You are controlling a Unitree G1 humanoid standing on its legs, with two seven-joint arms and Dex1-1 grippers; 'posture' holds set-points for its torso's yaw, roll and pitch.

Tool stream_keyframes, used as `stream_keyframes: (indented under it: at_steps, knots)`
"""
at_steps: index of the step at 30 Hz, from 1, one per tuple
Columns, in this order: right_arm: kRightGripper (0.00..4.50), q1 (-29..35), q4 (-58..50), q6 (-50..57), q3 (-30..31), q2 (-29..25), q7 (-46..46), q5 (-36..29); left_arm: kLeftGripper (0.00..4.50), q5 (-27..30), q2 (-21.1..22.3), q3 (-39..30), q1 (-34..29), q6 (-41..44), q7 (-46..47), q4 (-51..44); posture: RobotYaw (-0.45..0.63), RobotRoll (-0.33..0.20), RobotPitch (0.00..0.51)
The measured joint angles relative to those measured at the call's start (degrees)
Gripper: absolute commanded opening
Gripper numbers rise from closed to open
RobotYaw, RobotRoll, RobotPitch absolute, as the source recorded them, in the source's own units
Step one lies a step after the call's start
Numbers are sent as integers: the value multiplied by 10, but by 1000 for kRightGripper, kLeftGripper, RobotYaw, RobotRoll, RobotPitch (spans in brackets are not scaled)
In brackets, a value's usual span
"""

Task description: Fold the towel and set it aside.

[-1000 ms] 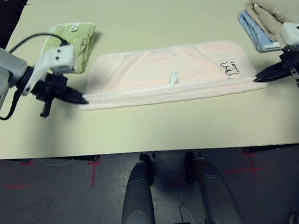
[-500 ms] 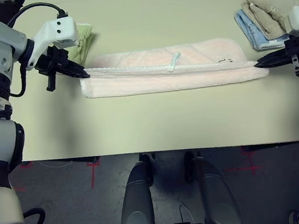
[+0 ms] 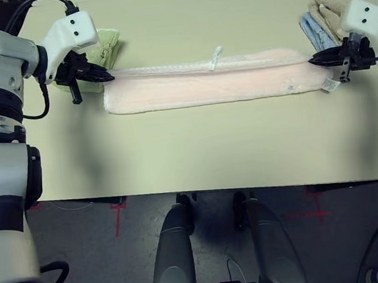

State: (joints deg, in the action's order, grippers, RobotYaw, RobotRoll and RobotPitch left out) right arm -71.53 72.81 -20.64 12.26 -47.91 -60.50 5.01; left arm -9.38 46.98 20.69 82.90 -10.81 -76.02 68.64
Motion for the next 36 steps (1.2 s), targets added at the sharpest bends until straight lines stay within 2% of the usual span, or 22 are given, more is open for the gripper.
stream_keyframes:
  at_steps: [7, 17, 36]
  knots:
    - [0, -3, 10, -3, -3, 32, 50, 37, 29, -25, -5, -6, -1, -14, 33, 17, 37, 0, 318]
    - [0, -37, 14, 3, -4, 63, 113, 72, 29, -44, -2, -18, -6, -13, 26, 20, 46, 0, 314]
    - [0, -40, 7, 27, -4, 60, 95, 83, 29, -54, -14, -40, -14, -19, 58, 20, 38, 0, 318]
